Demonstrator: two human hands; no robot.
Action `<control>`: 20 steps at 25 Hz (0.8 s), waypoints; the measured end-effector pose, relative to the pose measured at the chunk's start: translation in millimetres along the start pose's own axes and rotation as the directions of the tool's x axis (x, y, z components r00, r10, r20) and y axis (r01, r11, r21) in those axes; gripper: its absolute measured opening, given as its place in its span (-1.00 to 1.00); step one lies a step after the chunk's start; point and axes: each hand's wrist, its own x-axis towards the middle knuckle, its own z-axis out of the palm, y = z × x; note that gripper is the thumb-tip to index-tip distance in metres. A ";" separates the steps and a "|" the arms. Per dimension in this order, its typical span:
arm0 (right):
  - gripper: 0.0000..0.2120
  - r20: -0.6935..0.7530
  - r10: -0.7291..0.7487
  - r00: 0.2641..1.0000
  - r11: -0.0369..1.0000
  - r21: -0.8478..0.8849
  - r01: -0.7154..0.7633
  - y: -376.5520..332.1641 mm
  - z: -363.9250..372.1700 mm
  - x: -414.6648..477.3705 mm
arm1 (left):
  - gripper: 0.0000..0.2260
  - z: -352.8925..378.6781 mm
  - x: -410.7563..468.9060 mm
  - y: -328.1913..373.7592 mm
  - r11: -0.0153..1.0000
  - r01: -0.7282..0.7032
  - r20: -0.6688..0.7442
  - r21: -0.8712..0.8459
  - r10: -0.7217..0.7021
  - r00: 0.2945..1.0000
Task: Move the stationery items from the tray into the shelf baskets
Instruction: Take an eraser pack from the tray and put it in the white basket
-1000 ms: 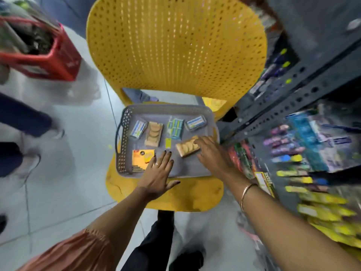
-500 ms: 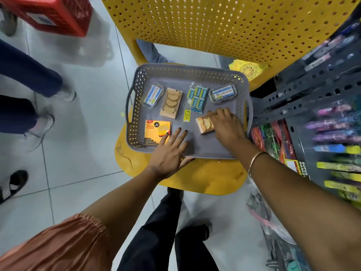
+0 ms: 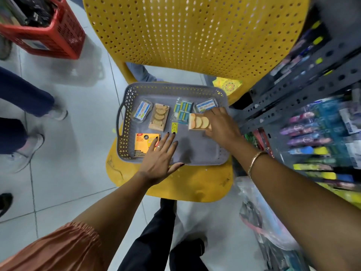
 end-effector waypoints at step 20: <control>-0.68 -0.549 0.617 0.564 0.787 0.402 -0.468 85.0 -386.6 -289.8 | -0.31 -333.6 155.3 256.2 0.736 -0.608 -0.354 0.298 0.677 0.646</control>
